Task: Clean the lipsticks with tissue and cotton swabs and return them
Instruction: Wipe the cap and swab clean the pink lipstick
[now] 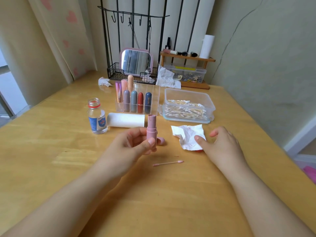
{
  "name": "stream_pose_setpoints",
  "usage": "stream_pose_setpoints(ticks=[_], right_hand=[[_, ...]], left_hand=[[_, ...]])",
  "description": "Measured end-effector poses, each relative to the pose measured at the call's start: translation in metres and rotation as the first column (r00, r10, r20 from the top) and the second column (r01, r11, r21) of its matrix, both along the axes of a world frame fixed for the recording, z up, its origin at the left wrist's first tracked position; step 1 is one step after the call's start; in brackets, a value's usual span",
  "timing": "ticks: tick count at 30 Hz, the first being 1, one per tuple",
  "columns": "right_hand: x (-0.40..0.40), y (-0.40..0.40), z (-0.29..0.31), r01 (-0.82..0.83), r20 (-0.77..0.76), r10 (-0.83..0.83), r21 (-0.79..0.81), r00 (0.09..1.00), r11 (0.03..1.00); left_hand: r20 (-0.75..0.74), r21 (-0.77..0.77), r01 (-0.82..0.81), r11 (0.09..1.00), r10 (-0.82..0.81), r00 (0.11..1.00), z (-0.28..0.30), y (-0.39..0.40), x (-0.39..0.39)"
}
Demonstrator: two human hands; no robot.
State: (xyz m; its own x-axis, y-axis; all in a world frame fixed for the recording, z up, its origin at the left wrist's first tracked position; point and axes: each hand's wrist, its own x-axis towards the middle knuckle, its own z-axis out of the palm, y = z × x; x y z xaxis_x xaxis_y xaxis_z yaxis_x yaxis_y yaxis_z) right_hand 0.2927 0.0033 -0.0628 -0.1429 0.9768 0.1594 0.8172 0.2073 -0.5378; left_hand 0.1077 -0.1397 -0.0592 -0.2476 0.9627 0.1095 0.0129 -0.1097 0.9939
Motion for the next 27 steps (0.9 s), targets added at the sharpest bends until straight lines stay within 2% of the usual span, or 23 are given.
stream_pose_setpoints(ticks=[2, 4, 5, 7, 9, 12, 15, 18, 21, 27], right_hand=[[-0.001, -0.009, 0.006, -0.047, -0.069, 0.055, 0.114, 0.996, 0.992], [-0.008, -0.027, 0.014, -0.203, -0.251, 0.235, 0.145, 0.939, 0.968], [-0.015, -0.041, 0.018, -0.329, -0.381, 0.329, 0.068, 0.864, 0.942], [-0.031, -0.068, 0.021, -0.614, -0.65, 0.415, -0.102, 0.636, 0.783], [-0.04, -0.081, 0.014, -0.725, -0.791, 0.357, -0.151, 0.496, 0.672], [-0.045, -0.085, 0.01, -0.759, -0.926, 0.161, -0.171, 0.342, 0.628], [-0.043, -0.088, 0.013, -0.808, -0.978, 0.023, -0.157, 0.207, 0.568], [-0.041, -0.09, 0.015, -0.837, -0.984, 0.003, -0.149, 0.176, 0.526], [-0.04, -0.093, 0.015, -0.842, -0.978, 0.017, -0.17, 0.208, 0.511], [-0.041, -0.096, 0.014, -0.795, -0.961, 0.095, -0.157, 0.26, 0.586]], left_hand=[[0.016, 0.0, -0.003, 1.0, 0.003, 1.0, 0.001, 0.0, 0.001], [0.043, 0.007, 0.007, 1.0, -0.008, 0.999, 0.001, -0.001, 0.002], [0.069, 0.016, 0.006, 1.0, -0.008, 0.998, 0.001, -0.001, 0.003], [0.149, 0.043, 0.003, 0.999, -0.009, 0.989, 0.0, -0.001, 0.004], [0.225, 0.061, 0.026, 0.998, -0.039, 0.974, -0.001, -0.001, 0.005], [0.237, 0.085, 0.048, 0.995, -0.067, 0.969, -0.001, -0.001, 0.004], [0.241, 0.11, 0.065, 0.992, -0.09, 0.966, 0.003, -0.002, 0.004], [0.248, 0.144, 0.068, 0.987, -0.103, 0.963, 0.007, -0.004, 0.002], [0.24, 0.163, 0.06, 0.985, -0.098, 0.966, 0.012, -0.007, 0.002], [0.22, 0.211, 0.07, 0.975, -0.117, 0.969, 0.009, -0.007, -0.001]])
